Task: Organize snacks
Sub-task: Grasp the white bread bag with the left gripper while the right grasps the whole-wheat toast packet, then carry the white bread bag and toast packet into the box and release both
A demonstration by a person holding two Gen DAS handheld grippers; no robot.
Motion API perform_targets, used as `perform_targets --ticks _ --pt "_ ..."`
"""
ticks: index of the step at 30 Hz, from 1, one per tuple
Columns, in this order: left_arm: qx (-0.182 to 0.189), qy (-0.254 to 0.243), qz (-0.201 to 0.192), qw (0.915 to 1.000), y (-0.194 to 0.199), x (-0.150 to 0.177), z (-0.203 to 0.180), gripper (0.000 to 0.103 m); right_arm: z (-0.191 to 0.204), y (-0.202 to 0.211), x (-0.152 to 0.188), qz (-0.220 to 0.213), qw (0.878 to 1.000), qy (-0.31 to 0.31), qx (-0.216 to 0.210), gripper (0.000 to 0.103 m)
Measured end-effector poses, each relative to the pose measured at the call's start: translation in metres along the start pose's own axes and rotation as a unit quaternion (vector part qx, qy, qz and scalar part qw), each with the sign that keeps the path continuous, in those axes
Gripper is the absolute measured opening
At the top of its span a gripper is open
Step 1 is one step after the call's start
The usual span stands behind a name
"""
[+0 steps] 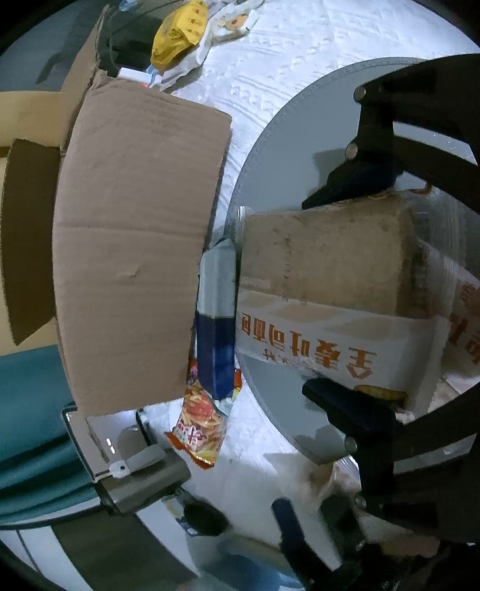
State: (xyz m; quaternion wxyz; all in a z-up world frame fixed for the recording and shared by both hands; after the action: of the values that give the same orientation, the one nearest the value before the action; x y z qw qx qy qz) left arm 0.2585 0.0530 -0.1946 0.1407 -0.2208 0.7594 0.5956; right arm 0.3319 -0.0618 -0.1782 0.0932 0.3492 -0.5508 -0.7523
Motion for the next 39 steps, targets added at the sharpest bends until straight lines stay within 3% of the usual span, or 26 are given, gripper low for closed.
perform_targets --ticks 8,9,12,15,20,39 --pt "-0.019 -0.017 0.016 0.9995 -0.003 0.003 -0.003 0.092 -0.005 0.019 0.011 -0.015 1.000 0.003 -0.026 0.080" --pt "-0.019 -0.023 0.018 0.9994 -0.003 0.004 -0.006 0.076 -0.005 0.022 0.012 -0.019 0.999 0.003 -0.029 0.079" --pt "-0.029 -0.034 0.022 0.9988 -0.005 0.007 -0.011 0.056 -0.004 0.034 0.010 -0.034 0.999 0.005 -0.034 0.079" --pt "-0.030 -0.039 0.019 0.9986 -0.004 0.008 -0.019 0.051 -0.008 0.048 0.010 -0.049 0.998 0.004 -0.038 0.078" --pt "-0.032 -0.046 0.003 0.9984 0.005 0.006 -0.030 0.046 -0.015 0.066 0.013 -0.067 0.997 0.001 -0.044 0.078" --pt "-0.035 -0.055 -0.077 0.9949 0.057 -0.041 -0.058 0.045 -0.033 0.118 0.005 -0.120 0.991 -0.003 -0.052 0.077"
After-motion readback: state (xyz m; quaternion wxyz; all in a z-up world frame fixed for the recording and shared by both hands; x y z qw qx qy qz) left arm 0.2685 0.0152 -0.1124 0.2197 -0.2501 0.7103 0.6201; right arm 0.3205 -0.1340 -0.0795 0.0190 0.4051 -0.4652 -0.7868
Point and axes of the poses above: each gripper's, at about its wrist camera, not at the fingertips, and y roughly against the way its jaws point, z to its left, x to its underside, the point moved 10 cm from there along -y, roughly the way its jaws point, and after that the axes turned 13 degrees about z, right-handed, at the moved point
